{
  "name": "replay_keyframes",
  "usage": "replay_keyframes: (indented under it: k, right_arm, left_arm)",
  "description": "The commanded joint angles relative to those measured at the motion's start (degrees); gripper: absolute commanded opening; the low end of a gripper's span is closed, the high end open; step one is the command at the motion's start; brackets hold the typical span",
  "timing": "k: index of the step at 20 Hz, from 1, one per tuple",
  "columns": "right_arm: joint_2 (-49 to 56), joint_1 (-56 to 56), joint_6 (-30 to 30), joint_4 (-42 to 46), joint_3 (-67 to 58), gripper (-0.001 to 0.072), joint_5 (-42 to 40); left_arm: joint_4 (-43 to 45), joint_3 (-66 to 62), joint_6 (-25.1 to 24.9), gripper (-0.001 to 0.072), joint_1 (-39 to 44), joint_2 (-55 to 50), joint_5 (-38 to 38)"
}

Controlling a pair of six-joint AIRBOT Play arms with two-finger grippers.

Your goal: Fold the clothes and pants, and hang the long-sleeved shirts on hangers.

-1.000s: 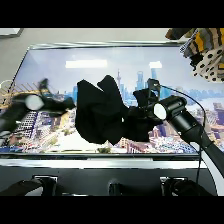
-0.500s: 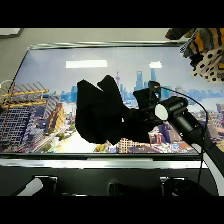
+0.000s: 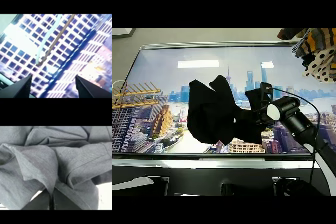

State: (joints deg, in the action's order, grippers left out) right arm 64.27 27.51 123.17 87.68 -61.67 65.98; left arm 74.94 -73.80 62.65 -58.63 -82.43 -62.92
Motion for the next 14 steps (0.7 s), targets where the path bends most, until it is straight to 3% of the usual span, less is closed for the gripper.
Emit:
replay_keyframes:
  k: [1,3,4,8,14]
  right_arm:
    - [0.0,0.1,0.1,0.1,0.0,0.0039,0.5]
    - [0.0,0.1,0.2,0.0,0.0,0.0039,0.6]
    - [0.0,0.1,0.3,0.0,0.0,0.0039,0.6]
    - [0.0,0.1,0.3,0.0,0.0,0.0039,1.7]
    - [0.0,0.1,0.3,0.1,0.0,0.004,2.1]
  left_arm:
    - [-0.3,-1.1,-14.7,0.0603,-1.0,-6.1,0.4]
    - [-0.3,-1.1,-20.4,0.0595,-0.7,-8.5,1.0]
    - [-0.3,-1.0,-20.9,0.0593,-0.6,-9.5,1.8]
    - [-0.4,-1.0,-20.9,0.0593,0.5,-12.9,5.6]
    - [-0.3,-1.0,-20.9,0.0586,1.9,-16.3,5.5]
